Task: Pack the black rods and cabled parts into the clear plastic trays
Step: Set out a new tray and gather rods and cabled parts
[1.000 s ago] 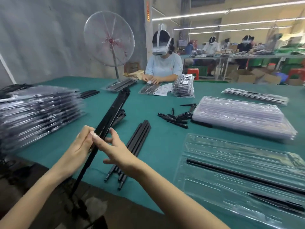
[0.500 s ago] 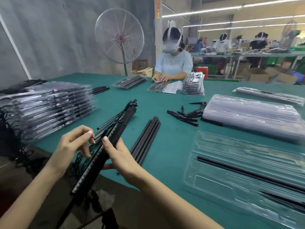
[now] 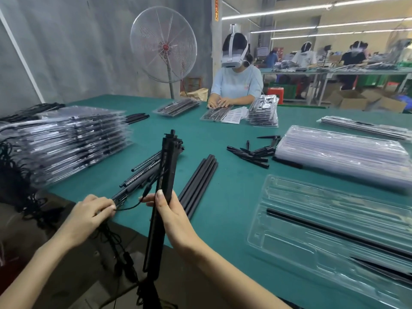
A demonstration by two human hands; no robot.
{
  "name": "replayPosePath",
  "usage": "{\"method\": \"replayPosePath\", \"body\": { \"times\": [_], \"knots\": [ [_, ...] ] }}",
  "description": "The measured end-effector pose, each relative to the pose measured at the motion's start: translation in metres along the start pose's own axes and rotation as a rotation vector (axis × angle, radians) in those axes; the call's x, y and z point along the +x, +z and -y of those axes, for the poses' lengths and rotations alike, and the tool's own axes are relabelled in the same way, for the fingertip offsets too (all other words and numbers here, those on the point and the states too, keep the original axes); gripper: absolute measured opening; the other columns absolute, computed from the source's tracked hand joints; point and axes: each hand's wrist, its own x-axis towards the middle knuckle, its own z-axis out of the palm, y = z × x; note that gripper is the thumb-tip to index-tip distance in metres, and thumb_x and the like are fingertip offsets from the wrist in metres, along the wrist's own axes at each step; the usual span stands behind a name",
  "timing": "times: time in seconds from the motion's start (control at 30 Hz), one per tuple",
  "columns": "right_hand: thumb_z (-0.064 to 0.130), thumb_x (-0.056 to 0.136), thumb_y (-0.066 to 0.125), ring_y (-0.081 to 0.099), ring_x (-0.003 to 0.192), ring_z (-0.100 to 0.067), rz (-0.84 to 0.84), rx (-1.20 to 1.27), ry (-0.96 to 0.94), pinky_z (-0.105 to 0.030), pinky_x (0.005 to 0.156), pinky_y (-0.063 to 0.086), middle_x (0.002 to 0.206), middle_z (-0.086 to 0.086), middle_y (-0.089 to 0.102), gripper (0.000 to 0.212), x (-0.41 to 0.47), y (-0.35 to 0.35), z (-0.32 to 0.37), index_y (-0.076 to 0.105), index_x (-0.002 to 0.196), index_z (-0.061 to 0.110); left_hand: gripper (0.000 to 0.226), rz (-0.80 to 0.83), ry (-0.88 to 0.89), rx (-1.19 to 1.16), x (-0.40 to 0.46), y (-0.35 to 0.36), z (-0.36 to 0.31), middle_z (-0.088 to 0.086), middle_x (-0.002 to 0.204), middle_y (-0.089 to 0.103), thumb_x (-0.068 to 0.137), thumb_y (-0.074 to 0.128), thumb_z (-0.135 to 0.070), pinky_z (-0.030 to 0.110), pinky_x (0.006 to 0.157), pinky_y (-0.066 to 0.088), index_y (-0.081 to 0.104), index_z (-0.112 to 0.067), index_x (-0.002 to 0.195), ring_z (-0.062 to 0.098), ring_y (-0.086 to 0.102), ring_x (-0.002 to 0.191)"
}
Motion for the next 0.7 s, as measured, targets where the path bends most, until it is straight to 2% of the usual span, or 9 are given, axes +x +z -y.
{"method": "replayPosePath", "body": {
  "times": [0.13, 0.2, 0.23, 0.3, 0.37, 0.43, 0.53, 0.63, 0.7],
  "knots": [
    [0.042, 0.101, 0.033, 0.059, 0.11, -0.011, 0.115, 0.024, 0.064, -0.045, 0.1, 0.046, 0.119, 0.007, 0.059, 0.038, 0.0, 0.006, -0.001, 0.044, 0.121, 0.011, 0.018, -0.105, -0.069, -0.361, -0.017, -0.001, 0.03, 0.0, 0.091, 0.065, 0.087, 0.053, -0.032, 0.023, 0.085, 0.037, 0.06, -0.015, 0.087, 0.001, 0.055, 0.094],
    [0.042, 0.101, 0.034, 0.058, 0.108, -0.008, 0.128, -0.021, 0.087, -0.042, 0.099, 0.048, 0.12, 0.009, 0.057, 0.037, -0.001, 0.011, -0.005, 0.044, 0.121, 0.012, 0.017, -0.14, -0.129, -0.417, -0.02, 0.003, 0.044, 0.0, 0.087, 0.066, 0.096, 0.052, -0.027, 0.027, 0.087, 0.04, 0.056, -0.015, 0.086, 0.003, 0.061, 0.093],
    [0.042, 0.101, 0.034, 0.058, 0.107, -0.007, 0.124, -0.041, 0.098, -0.039, 0.097, 0.049, 0.12, 0.008, 0.057, 0.037, 0.0, 0.014, -0.008, 0.044, 0.121, 0.012, 0.014, -0.184, -0.163, -0.416, -0.02, 0.006, 0.049, 0.004, 0.083, 0.064, 0.095, 0.049, -0.023, 0.029, 0.083, 0.042, 0.053, -0.014, 0.085, 0.009, 0.063, 0.088],
    [0.043, 0.101, 0.035, 0.059, 0.108, -0.011, 0.12, -0.082, 0.123, -0.037, 0.093, 0.049, 0.121, 0.003, 0.058, 0.036, 0.001, 0.018, -0.013, 0.045, 0.119, 0.013, 0.009, -0.312, -0.246, -0.388, -0.019, 0.011, 0.058, 0.012, 0.076, 0.059, 0.096, 0.048, -0.016, 0.023, 0.07, 0.043, 0.049, -0.013, 0.087, 0.018, 0.06, 0.073],
    [0.044, 0.101, 0.036, 0.062, 0.104, -0.016, 0.129, -0.12, 0.155, -0.04, 0.092, 0.049, 0.119, -0.002, 0.06, 0.034, 0.002, 0.02, -0.017, 0.045, 0.115, 0.015, 0.007, -0.376, -0.349, -0.276, -0.017, 0.014, 0.065, 0.015, 0.072, 0.059, 0.098, 0.048, -0.01, 0.025, 0.061, 0.041, 0.05, -0.011, 0.091, 0.02, 0.054, 0.063],
    [0.044, 0.101, 0.036, 0.065, 0.098, -0.021, 0.158, -0.129, 0.183, -0.041, 0.09, 0.049, 0.113, -0.003, 0.062, 0.03, 0.002, 0.02, -0.019, 0.042, 0.112, 0.017, 0.014, -0.239, -0.362, -0.096, -0.016, 0.016, 0.072, 0.01, 0.072, 0.059, 0.095, 0.05, -0.003, 0.025, 0.061, 0.04, 0.052, -0.015, 0.088, 0.02, 0.053, 0.059],
    [0.042, 0.101, 0.038, 0.066, 0.097, -0.034, 0.19, -0.128, 0.212, -0.044, 0.089, 0.05, 0.113, -0.015, 0.065, 0.026, 0.001, 0.019, -0.022, 0.039, 0.108, 0.017, 0.026, 0.035, -0.312, 0.176, -0.022, 0.017, 0.074, 0.001, 0.085, 0.053, 0.088, 0.057, 0.004, 0.037, 0.069, 0.045, 0.052, -0.022, 0.09, 0.02, 0.057, 0.078],
    [0.04, 0.101, 0.039, 0.067, 0.094, -0.034, 0.194, -0.143, 0.198, -0.042, 0.085, 0.052, 0.111, -0.018, 0.066, 0.024, -0.001, 0.019, -0.024, 0.039, 0.103, 0.015, 0.019, 0.015, -0.433, 0.122, -0.036, 0.018, 0.079, 0.003, 0.081, 0.063, 0.09, 0.057, -0.002, 0.037, 0.064, 0.044, 0.057, -0.021, 0.091, 0.024, 0.06, 0.075],
    [0.04, 0.101, 0.038, 0.067, 0.088, -0.027, 0.175, -0.139, 0.183, -0.041, 0.08, 0.052, 0.106, -0.015, 0.067, 0.026, -0.003, 0.021, -0.022, 0.04, 0.103, 0.014, 0.011, 0.189, -0.412, 0.098, -0.044, 0.022, 0.085, 0.001, 0.073, 0.069, 0.094, 0.058, -0.016, 0.028, 0.062, 0.046, 0.06, -0.024, 0.086, 0.023, 0.066, 0.069]
  ]
}}
